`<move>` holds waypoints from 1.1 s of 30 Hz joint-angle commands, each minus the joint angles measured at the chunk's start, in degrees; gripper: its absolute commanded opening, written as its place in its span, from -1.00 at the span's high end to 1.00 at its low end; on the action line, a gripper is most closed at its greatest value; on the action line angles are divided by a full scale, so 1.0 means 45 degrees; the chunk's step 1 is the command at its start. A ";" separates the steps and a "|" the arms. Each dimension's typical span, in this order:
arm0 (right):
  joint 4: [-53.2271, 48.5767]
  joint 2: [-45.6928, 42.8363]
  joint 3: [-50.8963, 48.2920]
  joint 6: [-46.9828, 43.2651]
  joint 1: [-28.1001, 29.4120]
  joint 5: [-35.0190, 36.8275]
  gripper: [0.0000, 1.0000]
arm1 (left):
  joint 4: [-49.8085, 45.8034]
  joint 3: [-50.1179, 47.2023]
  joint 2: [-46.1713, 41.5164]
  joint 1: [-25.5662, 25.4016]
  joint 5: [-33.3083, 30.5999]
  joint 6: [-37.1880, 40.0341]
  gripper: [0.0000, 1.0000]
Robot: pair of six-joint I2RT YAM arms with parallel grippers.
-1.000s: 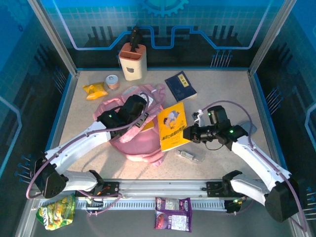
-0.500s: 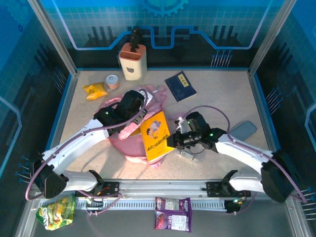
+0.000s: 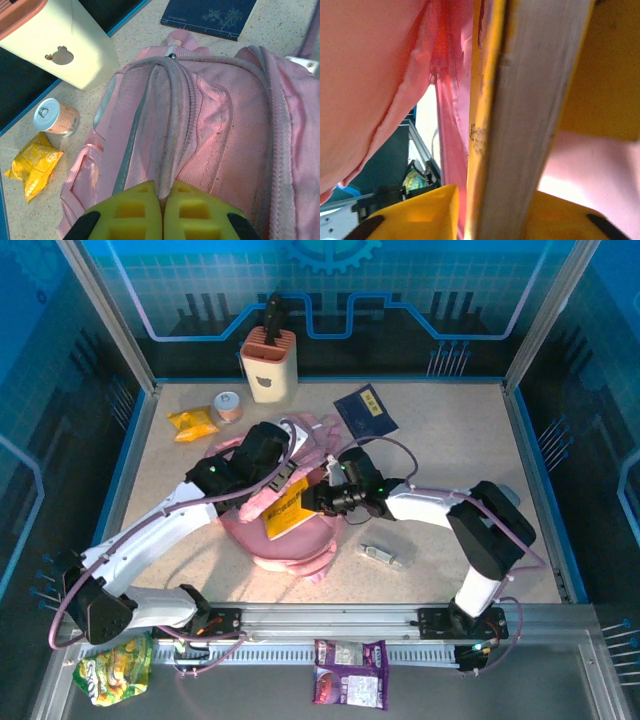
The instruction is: Pack the student bag
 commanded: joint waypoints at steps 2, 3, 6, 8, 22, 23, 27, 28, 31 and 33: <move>0.0826 0.0653 0.0774 -0.0250 0.0225 0.0772 0.10 | 0.1321 0.0544 -0.0684 0.0035 -0.0034 0.0100 1.00; 0.0753 0.0571 0.0632 -0.0278 0.0229 0.1048 0.01 | 0.1337 0.0530 -0.0683 0.0040 -0.0026 0.0074 1.00; -0.0043 -0.0039 0.0168 -0.0610 0.0259 0.1457 -0.19 | 0.1415 0.0449 -0.0699 0.0057 0.0035 0.0081 1.00; -0.1242 -0.0692 -0.0134 -0.0971 0.0362 0.1952 -0.25 | 0.1434 0.0398 -0.0722 0.0082 0.0003 0.0088 1.00; -0.3644 -0.1702 -0.0939 -0.2079 0.2467 0.4754 -0.01 | 0.1572 0.0336 -0.0749 0.0113 0.0459 -0.0333 1.00; -0.3561 -0.1346 -0.0838 -0.2085 0.2595 0.4880 0.05 | 0.1538 0.0424 -0.0706 0.0113 0.0464 -0.0386 1.00; -0.2892 -0.0320 0.0236 -0.2235 0.3121 0.5405 0.25 | 0.1474 0.0626 -0.0554 0.0124 0.0819 -0.0547 1.00; -0.2697 -0.0163 0.0358 -0.2261 0.3240 0.5662 0.29 | 0.1465 0.0668 -0.0529 0.0116 0.0883 -0.0602 1.00; -0.1482 0.0309 0.0477 -0.2147 0.3433 0.6330 0.37 | 0.1353 0.0783 -0.0381 0.0119 0.0967 -0.0668 1.00; -0.0662 0.0658 0.0686 -0.2107 0.3472 0.6336 0.37 | 0.1372 0.0734 -0.0361 0.0116 0.0945 -0.0685 1.00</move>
